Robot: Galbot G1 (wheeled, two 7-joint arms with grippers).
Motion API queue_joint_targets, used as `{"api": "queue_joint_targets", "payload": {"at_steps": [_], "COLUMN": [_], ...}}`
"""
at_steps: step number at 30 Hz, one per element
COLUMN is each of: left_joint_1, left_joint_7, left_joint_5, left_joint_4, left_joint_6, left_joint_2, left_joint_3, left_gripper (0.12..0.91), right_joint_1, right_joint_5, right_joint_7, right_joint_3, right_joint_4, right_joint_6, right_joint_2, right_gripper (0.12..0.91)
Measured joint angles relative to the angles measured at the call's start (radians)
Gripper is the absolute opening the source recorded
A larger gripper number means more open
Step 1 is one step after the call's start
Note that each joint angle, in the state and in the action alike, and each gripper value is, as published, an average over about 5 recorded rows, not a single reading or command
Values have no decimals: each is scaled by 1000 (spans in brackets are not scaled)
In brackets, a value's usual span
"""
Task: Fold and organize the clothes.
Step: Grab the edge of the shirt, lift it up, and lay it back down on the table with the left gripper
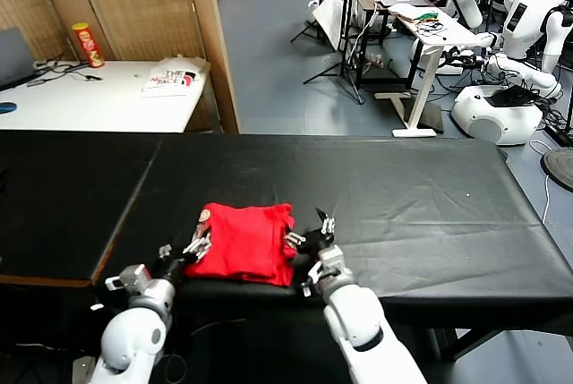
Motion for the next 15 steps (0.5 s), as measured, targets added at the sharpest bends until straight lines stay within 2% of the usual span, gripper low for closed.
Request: {"api": "queue_joint_targets", "payload": {"at_steps": [8, 13, 15], "left_joint_1": [-7, -16, -19], "left_joint_7": [-10, -12, -12], "left_joint_5": [-282, -349, -354], "left_joint_4": [23, 39, 46], "left_joint_6": [35, 38, 36], "left_joint_2": [-16, -25, -28], "left_joint_3": [-36, -41, -42], "left_gripper": [798, 792, 751], "right_joint_1": [-35, -41, -42], "right_joint_5": [42, 48, 49], "right_joint_7": [-9, -10, -11], "right_joint_3": [33, 36, 37], "right_joint_4": [72, 87, 89], "right_joint_6": [11, 15, 15], "right_joint_2": [-15, -9, -7], "right_gripper": [798, 798, 798]}}
